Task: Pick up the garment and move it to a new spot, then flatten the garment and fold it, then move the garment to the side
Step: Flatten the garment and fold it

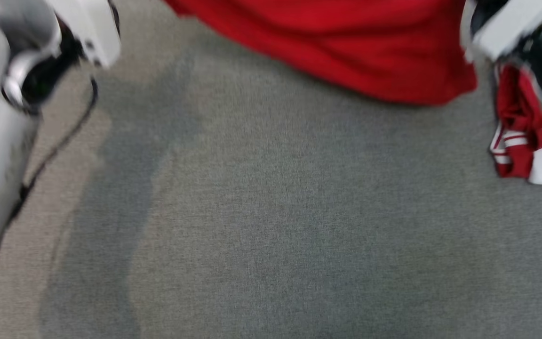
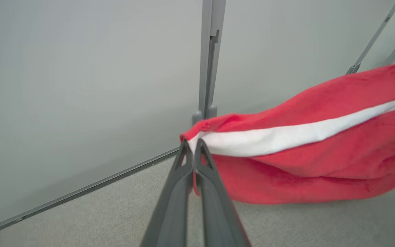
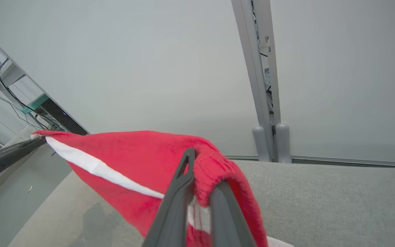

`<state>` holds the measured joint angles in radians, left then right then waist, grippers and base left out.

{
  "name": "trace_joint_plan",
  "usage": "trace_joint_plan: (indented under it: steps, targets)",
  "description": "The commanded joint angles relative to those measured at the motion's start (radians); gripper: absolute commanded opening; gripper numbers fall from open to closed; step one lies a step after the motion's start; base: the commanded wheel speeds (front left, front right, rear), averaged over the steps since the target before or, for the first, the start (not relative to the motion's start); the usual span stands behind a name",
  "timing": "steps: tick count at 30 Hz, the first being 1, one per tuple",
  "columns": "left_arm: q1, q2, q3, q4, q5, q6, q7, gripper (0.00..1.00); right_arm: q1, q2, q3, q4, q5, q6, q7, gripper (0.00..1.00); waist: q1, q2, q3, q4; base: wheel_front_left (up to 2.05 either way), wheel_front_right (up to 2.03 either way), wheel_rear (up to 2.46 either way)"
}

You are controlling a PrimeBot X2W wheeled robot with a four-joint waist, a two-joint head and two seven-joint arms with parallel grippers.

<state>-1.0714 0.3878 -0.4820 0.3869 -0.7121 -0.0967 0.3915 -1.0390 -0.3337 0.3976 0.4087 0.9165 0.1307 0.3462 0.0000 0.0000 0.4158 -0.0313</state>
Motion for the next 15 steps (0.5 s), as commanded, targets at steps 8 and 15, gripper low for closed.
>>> trace_joint_plan:
  steps: [8, 15]
  targets:
    - [-0.422, -0.054, -0.012, 0.283, 0.064, -0.027, -0.106, 0.00, -0.354, 0.009, 0.012, 0.126, 0.062, 0.000, -0.144, 0.00, 0.0000, 0.0000, 0.186, 0.019, 0.00, 0.00, 0.00]
    - [-0.645, -0.099, -0.021, 0.469, 0.083, -0.031, -0.227, 0.00, -0.545, 0.018, 0.042, 0.194, 0.110, 0.000, -0.278, 0.00, 0.0000, 0.0000, 0.211, 0.037, 0.00, 0.00, 0.00]
